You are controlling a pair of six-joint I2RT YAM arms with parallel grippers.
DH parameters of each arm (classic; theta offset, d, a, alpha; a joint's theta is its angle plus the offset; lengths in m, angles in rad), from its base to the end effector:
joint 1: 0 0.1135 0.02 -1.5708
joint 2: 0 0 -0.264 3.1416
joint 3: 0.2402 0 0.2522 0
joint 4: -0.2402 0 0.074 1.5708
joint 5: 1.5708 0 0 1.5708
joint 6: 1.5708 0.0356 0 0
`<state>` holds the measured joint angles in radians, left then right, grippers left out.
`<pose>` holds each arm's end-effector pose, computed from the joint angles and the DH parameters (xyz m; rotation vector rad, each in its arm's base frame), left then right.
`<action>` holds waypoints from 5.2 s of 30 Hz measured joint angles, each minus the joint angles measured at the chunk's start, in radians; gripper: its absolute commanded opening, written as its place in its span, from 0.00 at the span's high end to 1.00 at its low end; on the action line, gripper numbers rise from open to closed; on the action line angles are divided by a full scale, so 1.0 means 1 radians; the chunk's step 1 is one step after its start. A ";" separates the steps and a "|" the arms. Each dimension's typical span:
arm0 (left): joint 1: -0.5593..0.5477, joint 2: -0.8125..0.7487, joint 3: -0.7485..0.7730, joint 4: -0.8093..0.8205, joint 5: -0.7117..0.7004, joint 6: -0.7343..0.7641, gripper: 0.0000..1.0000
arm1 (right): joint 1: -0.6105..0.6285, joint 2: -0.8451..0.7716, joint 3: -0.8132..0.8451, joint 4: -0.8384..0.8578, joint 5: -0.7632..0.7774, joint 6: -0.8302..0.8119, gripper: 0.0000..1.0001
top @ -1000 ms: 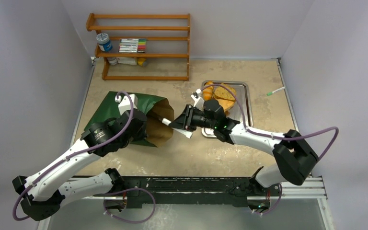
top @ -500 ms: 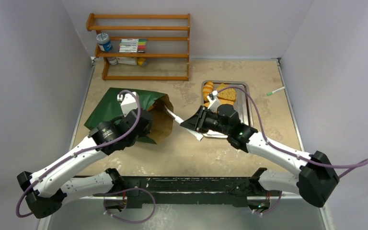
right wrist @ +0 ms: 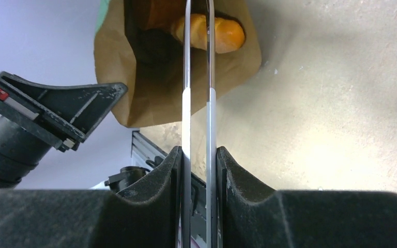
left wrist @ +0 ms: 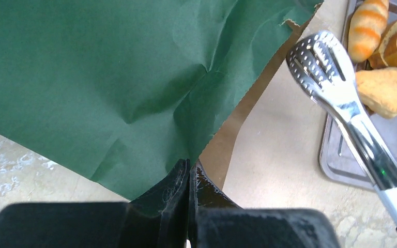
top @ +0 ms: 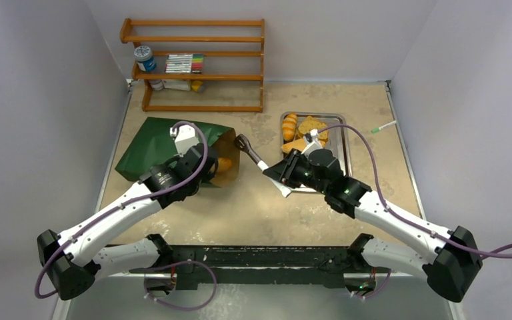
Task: Take the fake bread out of the paper bag
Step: Take out the fake bread from the paper bag.
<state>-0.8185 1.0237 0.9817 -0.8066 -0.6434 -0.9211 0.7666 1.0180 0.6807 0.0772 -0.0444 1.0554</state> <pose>0.1507 -0.1297 0.3117 -0.3897 2.1850 -0.1622 0.1705 0.1664 0.2856 0.2596 2.0275 1.2691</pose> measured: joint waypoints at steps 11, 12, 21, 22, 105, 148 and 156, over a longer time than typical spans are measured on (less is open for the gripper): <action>0.034 0.035 0.002 0.080 0.055 0.067 1.00 | 0.128 0.134 0.036 -0.040 0.020 0.036 0.86; 0.034 0.029 -0.005 0.088 0.059 0.069 1.00 | 0.131 0.138 0.035 -0.037 0.018 0.039 0.85; 0.034 -0.020 -0.081 0.148 0.095 0.076 1.00 | 0.130 0.139 -0.017 -0.017 -0.003 0.067 0.76; 0.034 -0.023 -0.092 0.156 0.099 0.076 1.00 | 0.130 0.135 -0.031 -0.012 -0.008 0.074 0.75; 0.033 -0.050 -0.260 0.351 0.238 0.200 1.00 | -0.068 0.448 -0.200 0.578 -0.480 0.262 0.60; 0.013 -0.121 -0.336 0.375 0.186 0.225 1.00 | -0.107 0.644 -0.096 0.586 -0.743 0.226 0.59; 0.010 -0.166 -0.343 0.345 0.164 0.220 1.00 | -0.124 0.729 -0.038 0.554 -0.815 0.171 0.60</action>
<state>-0.8085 0.8581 0.6388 -0.4618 -0.4797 -0.7013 0.6430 1.7473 0.6430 0.6308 -0.8597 1.2263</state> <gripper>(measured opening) 0.006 0.409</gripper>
